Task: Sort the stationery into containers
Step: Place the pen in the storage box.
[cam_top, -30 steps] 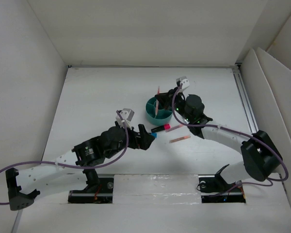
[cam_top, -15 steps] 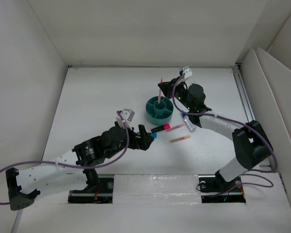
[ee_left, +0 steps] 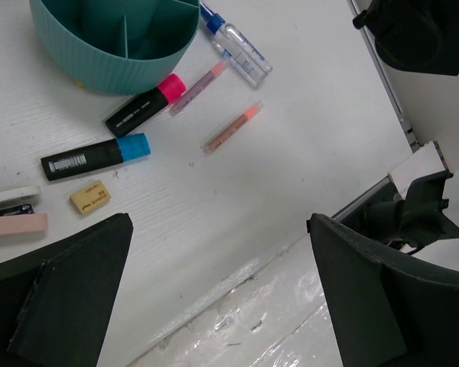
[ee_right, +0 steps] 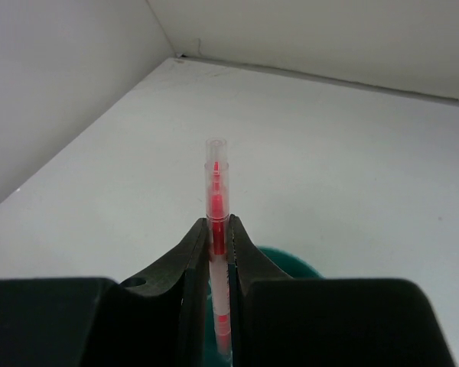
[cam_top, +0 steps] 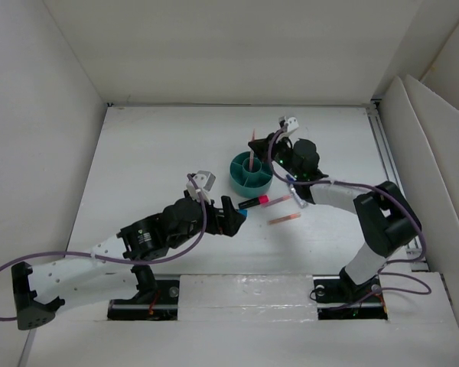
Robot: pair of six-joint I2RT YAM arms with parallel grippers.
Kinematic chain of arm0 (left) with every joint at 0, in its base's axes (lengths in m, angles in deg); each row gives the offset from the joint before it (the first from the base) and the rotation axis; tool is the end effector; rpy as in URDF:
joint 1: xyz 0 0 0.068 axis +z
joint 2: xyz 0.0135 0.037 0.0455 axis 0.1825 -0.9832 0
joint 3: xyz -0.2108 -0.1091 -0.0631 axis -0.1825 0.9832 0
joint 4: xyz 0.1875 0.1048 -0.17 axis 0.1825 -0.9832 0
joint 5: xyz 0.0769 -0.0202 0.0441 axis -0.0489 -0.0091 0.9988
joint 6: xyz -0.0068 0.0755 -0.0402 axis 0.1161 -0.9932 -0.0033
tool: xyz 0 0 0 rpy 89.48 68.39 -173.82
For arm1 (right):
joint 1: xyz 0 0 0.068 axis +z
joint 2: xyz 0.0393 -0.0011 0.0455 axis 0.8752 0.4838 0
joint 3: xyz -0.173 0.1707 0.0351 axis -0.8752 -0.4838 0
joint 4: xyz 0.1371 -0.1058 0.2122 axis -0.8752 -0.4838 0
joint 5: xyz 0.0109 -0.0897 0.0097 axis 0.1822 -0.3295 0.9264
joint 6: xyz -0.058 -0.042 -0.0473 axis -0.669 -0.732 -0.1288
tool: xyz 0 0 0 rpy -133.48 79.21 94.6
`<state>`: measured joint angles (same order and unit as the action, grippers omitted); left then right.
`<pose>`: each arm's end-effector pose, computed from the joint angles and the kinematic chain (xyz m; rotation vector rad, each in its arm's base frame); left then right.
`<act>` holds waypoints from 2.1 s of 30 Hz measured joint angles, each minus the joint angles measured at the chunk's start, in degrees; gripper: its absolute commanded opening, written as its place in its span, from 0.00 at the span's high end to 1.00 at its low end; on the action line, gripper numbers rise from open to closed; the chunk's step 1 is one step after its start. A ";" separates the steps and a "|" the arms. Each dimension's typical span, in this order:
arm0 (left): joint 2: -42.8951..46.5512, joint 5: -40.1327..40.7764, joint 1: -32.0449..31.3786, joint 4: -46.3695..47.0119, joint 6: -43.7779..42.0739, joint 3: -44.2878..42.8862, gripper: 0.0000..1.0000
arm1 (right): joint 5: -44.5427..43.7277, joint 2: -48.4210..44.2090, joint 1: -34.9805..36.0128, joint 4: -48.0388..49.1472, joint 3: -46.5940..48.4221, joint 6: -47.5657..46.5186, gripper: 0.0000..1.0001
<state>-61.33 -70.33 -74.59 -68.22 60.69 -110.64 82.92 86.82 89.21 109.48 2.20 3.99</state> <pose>0.1315 -0.2233 0.2854 0.2701 1.9344 -0.9498 0.3586 0.2110 0.2169 -0.3373 1.5421 0.7953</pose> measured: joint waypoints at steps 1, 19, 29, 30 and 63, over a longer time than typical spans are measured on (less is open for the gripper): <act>0.00 -0.09 0.00 0.11 -0.02 0.00 0.00 | -0.04 0.00 0.07 0.57 -1.01 0.20 1.00; 0.00 -1.03 0.00 0.63 -0.42 0.02 0.00 | -1.18 1.20 0.94 7.02 -7.89 2.27 0.82; 0.26 -1.07 0.00 0.63 -0.44 0.02 0.00 | -2.29 2.49 1.95 8.35 -9.68 3.93 0.67; 0.26 -1.07 0.00 0.63 -0.44 0.02 0.00 | -2.36 2.60 1.99 8.55 -9.70 4.00 0.67; 0.55 7.98 -0.07 -8.22 1.70 -4.96 0.00 | -32.65 -26.45 9.77 -14.62 -15.32 15.82 0.00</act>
<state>-60.78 -62.36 -74.65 -76.44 62.39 -115.60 50.27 60.37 98.98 94.86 -13.12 19.81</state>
